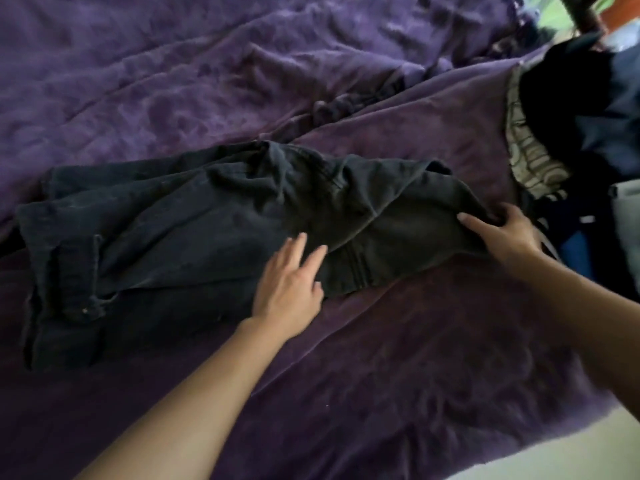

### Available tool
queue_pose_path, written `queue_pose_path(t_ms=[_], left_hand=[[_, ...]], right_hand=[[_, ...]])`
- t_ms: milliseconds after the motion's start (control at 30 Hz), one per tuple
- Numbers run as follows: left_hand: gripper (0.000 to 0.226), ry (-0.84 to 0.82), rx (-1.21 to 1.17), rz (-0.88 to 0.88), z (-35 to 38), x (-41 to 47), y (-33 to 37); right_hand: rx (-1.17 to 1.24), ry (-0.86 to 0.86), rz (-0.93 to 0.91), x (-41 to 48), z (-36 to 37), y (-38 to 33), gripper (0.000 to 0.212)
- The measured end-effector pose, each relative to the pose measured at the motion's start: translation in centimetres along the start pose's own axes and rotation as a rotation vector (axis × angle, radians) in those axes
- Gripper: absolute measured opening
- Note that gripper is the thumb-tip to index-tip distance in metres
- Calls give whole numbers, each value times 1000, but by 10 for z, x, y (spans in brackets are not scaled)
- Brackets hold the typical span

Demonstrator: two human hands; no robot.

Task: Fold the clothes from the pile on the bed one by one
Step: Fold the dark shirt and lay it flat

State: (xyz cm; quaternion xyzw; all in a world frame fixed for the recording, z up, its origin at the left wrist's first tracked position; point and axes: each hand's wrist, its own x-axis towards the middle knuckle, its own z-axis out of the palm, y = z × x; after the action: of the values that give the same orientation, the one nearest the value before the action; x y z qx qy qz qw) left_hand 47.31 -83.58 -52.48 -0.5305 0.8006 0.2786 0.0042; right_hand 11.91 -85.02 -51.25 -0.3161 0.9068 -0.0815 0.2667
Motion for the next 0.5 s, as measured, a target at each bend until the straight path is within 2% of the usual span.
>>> queue_pose_path(t_ms=[67, 167, 200, 267, 333, 400, 500], left_hand=[[70, -83, -98, 18, 19, 21, 28], [75, -333, -321, -146, 35, 47, 47], [73, -399, -384, -202, 37, 53, 49], [64, -440, -545, -291, 36, 62, 48], [53, -415, -840, -431, 27, 60, 46], [44, -357, -1147, -616, 14, 52, 38], [45, -88, -1523, -861, -9, 26, 1]], right_hand=[[166, -145, 66, 6, -2, 8, 97], [300, -361, 92, 1, -14, 2, 76], [369, -391, 48, -5, -20, -3, 66], [507, -334, -145, -23, -33, -20, 48], [511, -228, -397, -56, -41, -51, 48], [371, -209, -630, -94, -33, -82, 56], [116, -222, -792, -145, 13, -122, 61]])
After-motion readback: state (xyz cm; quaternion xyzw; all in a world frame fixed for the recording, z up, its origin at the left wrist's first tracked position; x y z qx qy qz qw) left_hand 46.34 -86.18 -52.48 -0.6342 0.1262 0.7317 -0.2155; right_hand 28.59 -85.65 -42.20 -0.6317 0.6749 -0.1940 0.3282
